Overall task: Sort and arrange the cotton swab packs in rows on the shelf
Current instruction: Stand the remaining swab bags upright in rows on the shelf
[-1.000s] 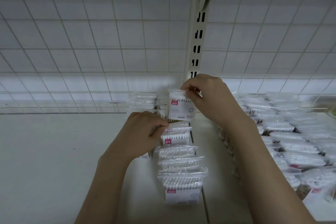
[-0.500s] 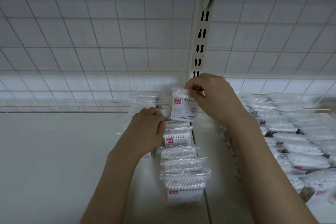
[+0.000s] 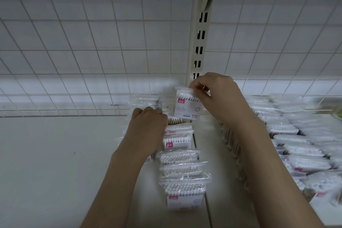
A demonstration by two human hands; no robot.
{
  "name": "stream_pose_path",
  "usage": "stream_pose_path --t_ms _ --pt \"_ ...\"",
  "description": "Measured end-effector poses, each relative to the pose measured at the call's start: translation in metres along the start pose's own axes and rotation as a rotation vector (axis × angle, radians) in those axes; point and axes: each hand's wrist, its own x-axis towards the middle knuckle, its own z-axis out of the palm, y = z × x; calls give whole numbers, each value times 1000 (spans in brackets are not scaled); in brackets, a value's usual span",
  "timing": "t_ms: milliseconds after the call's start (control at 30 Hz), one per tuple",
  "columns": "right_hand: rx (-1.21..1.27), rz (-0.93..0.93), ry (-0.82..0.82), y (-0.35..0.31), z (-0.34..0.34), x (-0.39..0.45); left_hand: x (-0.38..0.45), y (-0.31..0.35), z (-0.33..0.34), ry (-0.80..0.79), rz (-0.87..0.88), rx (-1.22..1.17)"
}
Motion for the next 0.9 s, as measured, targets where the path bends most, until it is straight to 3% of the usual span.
stream_pose_path --t_ms 433,767,900 --pt "32 -14 -197 -8 19 2 -11 -3 -6 23 49 -123" --pt "8 -36 -129 -9 24 -2 -14 -3 -5 22 89 -246" --pt "22 -56 -210 -8 29 -7 -15 -3 -7 34 67 -324"
